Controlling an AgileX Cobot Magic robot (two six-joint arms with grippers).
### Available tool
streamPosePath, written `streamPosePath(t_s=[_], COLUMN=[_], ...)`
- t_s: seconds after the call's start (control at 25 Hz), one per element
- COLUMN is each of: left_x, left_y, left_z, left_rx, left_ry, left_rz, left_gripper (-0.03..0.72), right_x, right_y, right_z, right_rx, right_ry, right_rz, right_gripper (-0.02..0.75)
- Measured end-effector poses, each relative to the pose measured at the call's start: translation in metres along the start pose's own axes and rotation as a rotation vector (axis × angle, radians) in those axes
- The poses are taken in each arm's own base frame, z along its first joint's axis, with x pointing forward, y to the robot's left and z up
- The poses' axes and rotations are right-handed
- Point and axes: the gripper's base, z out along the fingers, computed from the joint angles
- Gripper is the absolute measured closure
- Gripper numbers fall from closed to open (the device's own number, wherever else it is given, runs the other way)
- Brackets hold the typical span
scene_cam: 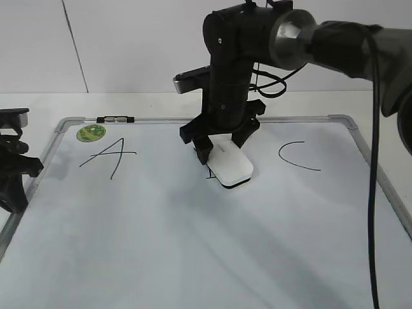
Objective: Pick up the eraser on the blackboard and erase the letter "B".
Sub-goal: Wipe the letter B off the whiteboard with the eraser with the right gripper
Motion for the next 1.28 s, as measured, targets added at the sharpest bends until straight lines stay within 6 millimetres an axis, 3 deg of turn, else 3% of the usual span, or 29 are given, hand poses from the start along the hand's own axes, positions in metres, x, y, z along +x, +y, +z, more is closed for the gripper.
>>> streamPosePath(t_s=[0.6, 1.04, 1.28], left_x=[0.0001, 0.0001, 0.0003], left_y=[0.0, 0.0, -0.0001], left_z=[0.0, 0.0, 0.0], left_rx=[0.0, 0.0, 0.001], left_ry=[0.001, 0.001, 0.004], left_rz=[0.0, 0.0, 0.0], left_gripper=[0.66, 0.66, 0.66], right_x=[-0.0009, -0.0009, -0.0007], right_y=[0.0005, 0.0004, 0.0096], right_z=[0.0052, 0.0052, 0.0048], right_rx=[-0.003, -0.002, -0.103], right_ry=[0.007, 0.007, 0.012], right_rz=[0.003, 0.003, 0.04], right_gripper=[0.113, 0.176, 0.176])
